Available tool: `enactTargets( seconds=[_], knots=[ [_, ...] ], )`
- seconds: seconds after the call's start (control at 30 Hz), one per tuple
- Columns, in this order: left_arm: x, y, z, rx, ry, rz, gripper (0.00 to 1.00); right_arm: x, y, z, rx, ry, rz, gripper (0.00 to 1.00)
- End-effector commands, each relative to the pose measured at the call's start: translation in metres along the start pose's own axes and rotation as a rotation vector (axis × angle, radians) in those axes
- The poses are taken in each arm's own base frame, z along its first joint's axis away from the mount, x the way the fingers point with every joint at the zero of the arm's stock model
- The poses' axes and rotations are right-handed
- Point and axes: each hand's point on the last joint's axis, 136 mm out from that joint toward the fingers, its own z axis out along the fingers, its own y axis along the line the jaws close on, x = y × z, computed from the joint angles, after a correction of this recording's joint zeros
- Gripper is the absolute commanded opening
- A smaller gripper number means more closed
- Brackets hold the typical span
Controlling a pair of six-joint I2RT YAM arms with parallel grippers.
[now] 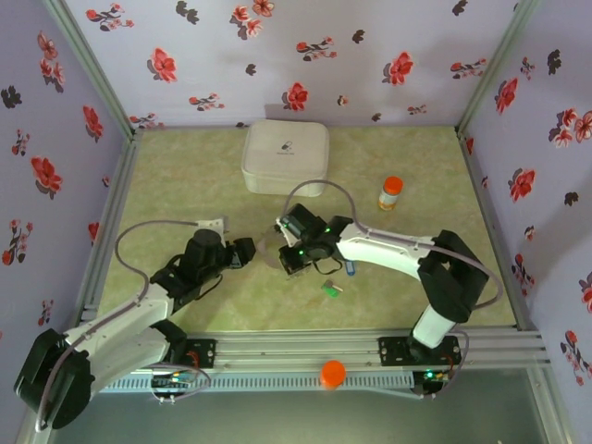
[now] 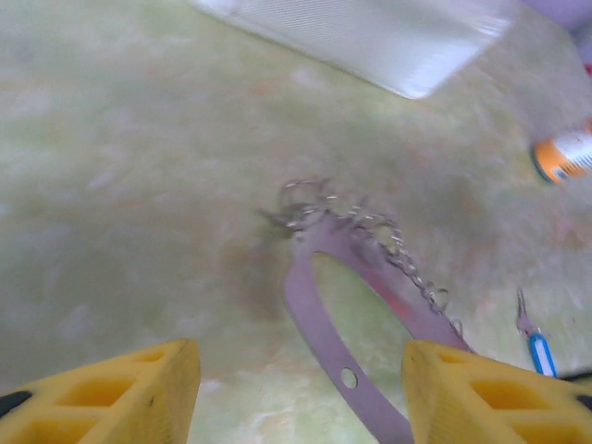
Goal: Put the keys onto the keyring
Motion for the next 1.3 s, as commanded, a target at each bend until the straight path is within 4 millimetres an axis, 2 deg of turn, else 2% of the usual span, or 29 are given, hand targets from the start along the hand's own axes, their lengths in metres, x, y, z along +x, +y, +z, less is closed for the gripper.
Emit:
enactTargets(
  seconds=[0.0, 0.1, 0.17, 0.2, 0.27, 0.47, 0.57, 0.6, 0.73, 1.0, 1.1, 1.27],
  knots=[
    [-0.013, -0.034, -0.005, 0.118, -0.101, 0.283, 0.58, 0.003, 0.001, -0.005, -0.060, -0.005, -0.043, 0.00],
    [0.000, -0.052, -0.008, 0.200, -0.119, 0.480, 0.57, 0.004, 0.002, -0.009, -0.090, -0.006, -0.058, 0.00],
    [0.004, -0.056, -0.010, 0.232, -0.139, 0.580, 0.54, 0.004, 0.004, -0.013, -0.114, -0.013, -0.076, 0.00],
    [0.013, -0.051, -0.009, 0.236, -0.127, 0.619, 0.53, 0.004, 0.004, -0.016, -0.124, -0.018, -0.082, 0.00],
    [0.018, -0.052, -0.009, 0.253, -0.130, 0.696, 0.52, 0.004, 0.005, -0.023, -0.145, -0.033, -0.108, 0.00],
    [0.026, -0.061, -0.010, 0.303, -0.103, 0.848, 0.48, 0.010, 0.006, -0.039, -0.177, -0.069, -0.230, 0.00],
    [0.037, -0.065, -0.012, 0.358, -0.071, 0.906, 0.45, 0.013, 0.010, -0.047, -0.191, -0.095, -0.328, 0.00],
    [0.029, -0.075, -0.015, 0.381, -0.090, 0.919, 0.44, 0.012, 0.010, -0.050, -0.186, -0.109, -0.360, 0.00],
    [0.028, -0.086, -0.019, 0.429, -0.071, 0.975, 0.40, 0.010, 0.010, -0.063, -0.166, -0.150, -0.481, 0.00],
    [0.006, -0.110, -0.029, 0.467, -0.092, 1.050, 0.37, -0.003, 0.005, -0.085, -0.073, -0.248, -0.635, 0.00],
    [0.000, -0.110, -0.029, 0.448, -0.077, 1.094, 0.36, -0.010, 0.003, -0.090, -0.051, -0.280, -0.668, 0.00],
    [-0.027, -0.098, -0.022, 0.323, -0.129, 1.167, 0.36, -0.017, 0.001, -0.095, -0.026, -0.301, -0.726, 0.00]
  ],
)
